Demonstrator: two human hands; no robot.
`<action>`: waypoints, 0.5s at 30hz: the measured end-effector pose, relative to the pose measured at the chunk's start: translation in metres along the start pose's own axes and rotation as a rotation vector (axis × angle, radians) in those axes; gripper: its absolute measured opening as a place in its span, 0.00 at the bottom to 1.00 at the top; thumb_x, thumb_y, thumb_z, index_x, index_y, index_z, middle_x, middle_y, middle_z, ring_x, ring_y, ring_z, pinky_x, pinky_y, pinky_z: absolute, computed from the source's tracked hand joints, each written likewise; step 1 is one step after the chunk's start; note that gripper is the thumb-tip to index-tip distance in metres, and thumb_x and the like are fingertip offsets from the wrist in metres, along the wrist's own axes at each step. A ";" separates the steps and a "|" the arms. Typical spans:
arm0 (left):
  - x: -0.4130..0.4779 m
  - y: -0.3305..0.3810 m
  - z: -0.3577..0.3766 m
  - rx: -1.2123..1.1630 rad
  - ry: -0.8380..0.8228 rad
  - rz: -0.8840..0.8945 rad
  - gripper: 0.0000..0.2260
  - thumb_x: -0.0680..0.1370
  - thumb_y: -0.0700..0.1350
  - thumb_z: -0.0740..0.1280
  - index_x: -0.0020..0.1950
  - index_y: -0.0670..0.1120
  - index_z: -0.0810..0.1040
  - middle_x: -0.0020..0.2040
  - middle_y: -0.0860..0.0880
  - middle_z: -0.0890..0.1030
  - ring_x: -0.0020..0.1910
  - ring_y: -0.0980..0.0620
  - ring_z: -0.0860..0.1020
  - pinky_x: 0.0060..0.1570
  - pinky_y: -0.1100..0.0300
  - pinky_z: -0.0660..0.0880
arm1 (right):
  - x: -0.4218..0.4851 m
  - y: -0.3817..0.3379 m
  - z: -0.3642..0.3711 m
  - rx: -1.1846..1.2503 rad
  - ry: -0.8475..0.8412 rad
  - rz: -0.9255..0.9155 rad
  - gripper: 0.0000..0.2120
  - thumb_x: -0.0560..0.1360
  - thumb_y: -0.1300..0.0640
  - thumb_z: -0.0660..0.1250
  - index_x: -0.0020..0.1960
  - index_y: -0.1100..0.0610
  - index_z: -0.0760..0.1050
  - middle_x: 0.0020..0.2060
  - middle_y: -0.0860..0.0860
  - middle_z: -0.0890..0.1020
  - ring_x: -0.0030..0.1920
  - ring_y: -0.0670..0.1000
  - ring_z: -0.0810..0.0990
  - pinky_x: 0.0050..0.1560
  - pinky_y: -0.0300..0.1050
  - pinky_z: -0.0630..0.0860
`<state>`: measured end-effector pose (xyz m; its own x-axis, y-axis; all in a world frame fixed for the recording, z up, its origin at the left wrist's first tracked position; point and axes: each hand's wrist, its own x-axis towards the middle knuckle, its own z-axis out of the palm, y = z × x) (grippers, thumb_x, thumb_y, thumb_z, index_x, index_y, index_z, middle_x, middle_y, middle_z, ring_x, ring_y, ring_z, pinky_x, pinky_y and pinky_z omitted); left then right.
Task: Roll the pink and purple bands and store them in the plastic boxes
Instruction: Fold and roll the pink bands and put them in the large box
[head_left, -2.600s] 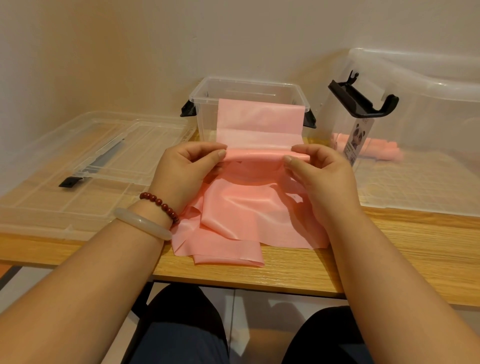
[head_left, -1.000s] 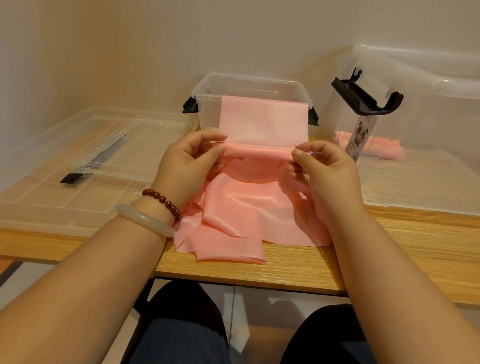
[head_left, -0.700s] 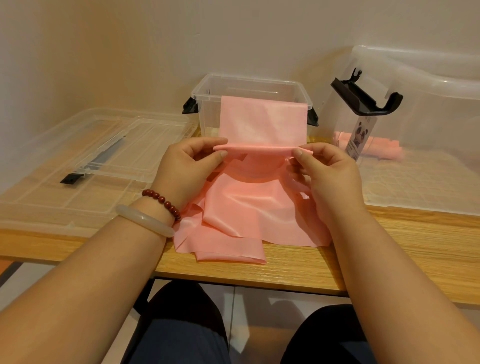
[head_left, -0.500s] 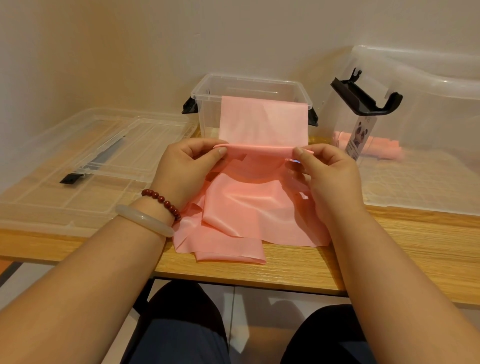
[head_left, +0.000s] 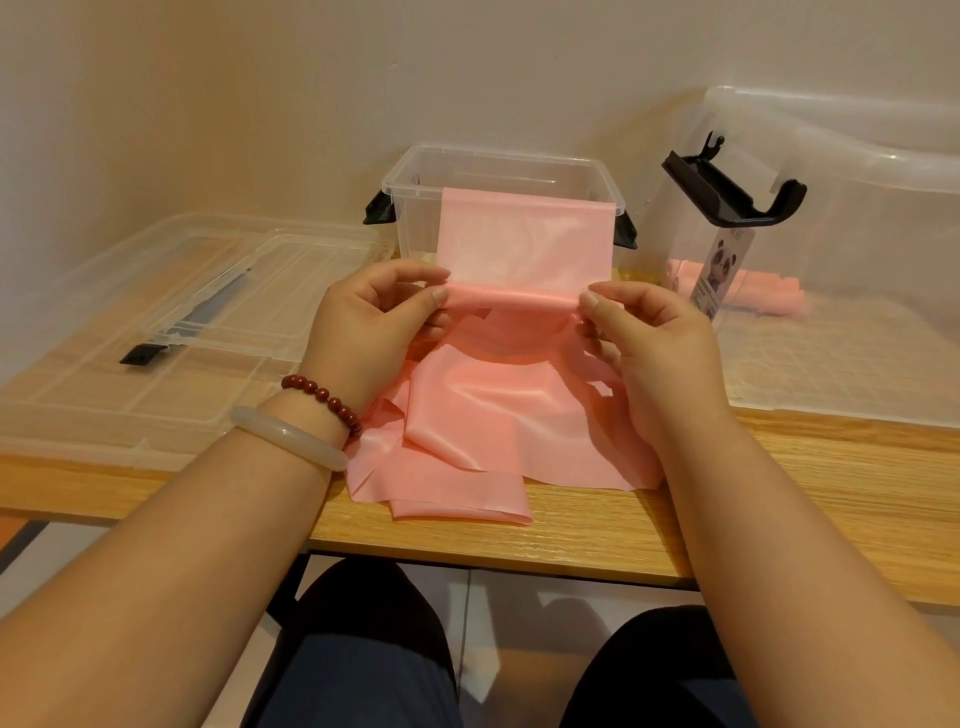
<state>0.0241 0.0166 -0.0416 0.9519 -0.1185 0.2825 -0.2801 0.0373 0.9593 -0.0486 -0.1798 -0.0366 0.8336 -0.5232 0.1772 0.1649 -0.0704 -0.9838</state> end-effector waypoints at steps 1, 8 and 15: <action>0.000 0.000 0.000 -0.010 0.014 -0.009 0.07 0.76 0.36 0.69 0.48 0.47 0.83 0.35 0.51 0.83 0.35 0.54 0.81 0.41 0.61 0.81 | 0.001 0.001 0.000 -0.020 -0.006 0.001 0.08 0.74 0.59 0.73 0.53 0.56 0.82 0.44 0.51 0.84 0.44 0.51 0.85 0.46 0.49 0.84; -0.003 0.003 0.000 0.024 -0.036 -0.052 0.09 0.74 0.38 0.72 0.53 0.47 0.83 0.43 0.49 0.85 0.43 0.52 0.84 0.42 0.61 0.80 | 0.003 0.003 -0.001 -0.010 0.036 0.002 0.01 0.76 0.57 0.72 0.46 0.53 0.82 0.43 0.54 0.85 0.45 0.54 0.85 0.47 0.57 0.83; -0.004 0.004 0.001 0.014 -0.041 -0.038 0.05 0.75 0.39 0.71 0.49 0.47 0.84 0.41 0.50 0.86 0.42 0.54 0.84 0.43 0.63 0.80 | 0.000 0.000 0.000 -0.002 0.044 -0.022 0.02 0.77 0.60 0.69 0.47 0.55 0.78 0.30 0.49 0.82 0.31 0.46 0.81 0.29 0.44 0.79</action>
<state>0.0193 0.0163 -0.0393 0.9560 -0.1600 0.2459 -0.2461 0.0187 0.9691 -0.0488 -0.1797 -0.0366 0.8056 -0.5585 0.1977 0.1821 -0.0841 -0.9797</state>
